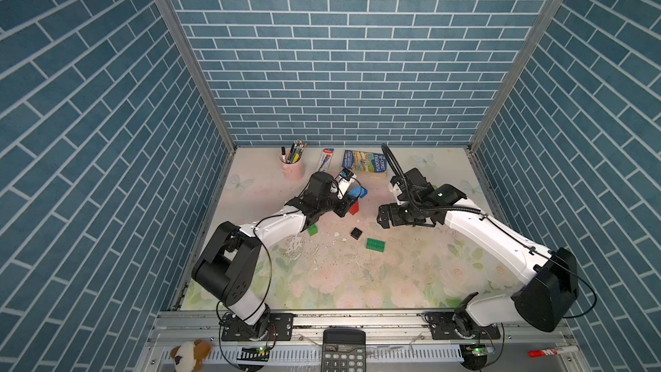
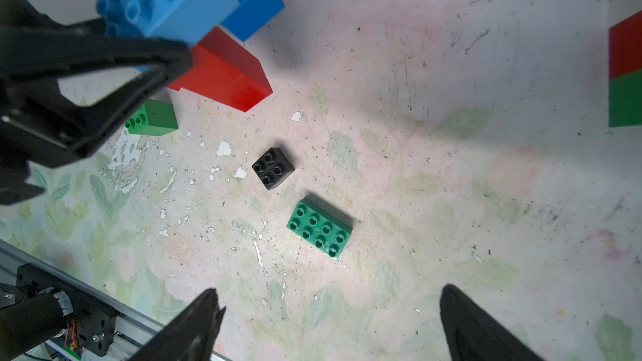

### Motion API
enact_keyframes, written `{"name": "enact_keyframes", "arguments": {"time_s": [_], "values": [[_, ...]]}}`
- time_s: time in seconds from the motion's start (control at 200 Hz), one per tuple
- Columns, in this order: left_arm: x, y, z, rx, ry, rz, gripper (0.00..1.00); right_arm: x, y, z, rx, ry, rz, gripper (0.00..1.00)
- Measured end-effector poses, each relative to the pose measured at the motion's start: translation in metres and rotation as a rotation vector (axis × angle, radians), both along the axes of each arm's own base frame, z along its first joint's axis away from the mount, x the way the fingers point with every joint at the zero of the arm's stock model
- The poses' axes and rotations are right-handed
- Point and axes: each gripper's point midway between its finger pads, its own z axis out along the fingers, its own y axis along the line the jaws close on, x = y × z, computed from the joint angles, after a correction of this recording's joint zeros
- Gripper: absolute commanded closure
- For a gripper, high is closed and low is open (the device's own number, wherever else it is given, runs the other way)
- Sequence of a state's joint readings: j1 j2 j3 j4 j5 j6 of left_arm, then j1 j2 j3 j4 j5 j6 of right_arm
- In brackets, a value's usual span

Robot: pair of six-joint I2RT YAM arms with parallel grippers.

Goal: Assemble the letter r with lego
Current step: Place the lego brick at the center of the board.

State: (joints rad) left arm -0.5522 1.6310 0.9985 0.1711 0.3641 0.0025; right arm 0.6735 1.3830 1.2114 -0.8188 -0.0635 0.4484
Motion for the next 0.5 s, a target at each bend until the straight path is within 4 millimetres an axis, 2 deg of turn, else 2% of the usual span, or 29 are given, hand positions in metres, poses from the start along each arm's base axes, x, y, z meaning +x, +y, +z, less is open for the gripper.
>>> {"name": "enact_keyframes", "arguments": {"time_s": [0.1, 0.21, 0.39, 0.5], "values": [[0.013, -0.006, 0.003, -0.063, 0.037, 0.033, 0.65, -0.005, -0.013, 0.000, -0.001, -0.018, -0.022, 0.02], [0.022, -0.016, -0.004, -0.158, 0.111, 0.065, 0.65, -0.009, -0.020, -0.003, 0.001, -0.023, -0.040, 0.02], [0.031, -0.031, -0.022, -0.307, 0.246, 0.107, 0.65, -0.016, -0.028, -0.009, 0.009, -0.031, -0.051, 0.05], [0.033, -0.037, -0.019, -0.390, 0.298, 0.119, 0.65, -0.018, -0.028, -0.020, 0.021, -0.046, -0.045, 0.09]]}}
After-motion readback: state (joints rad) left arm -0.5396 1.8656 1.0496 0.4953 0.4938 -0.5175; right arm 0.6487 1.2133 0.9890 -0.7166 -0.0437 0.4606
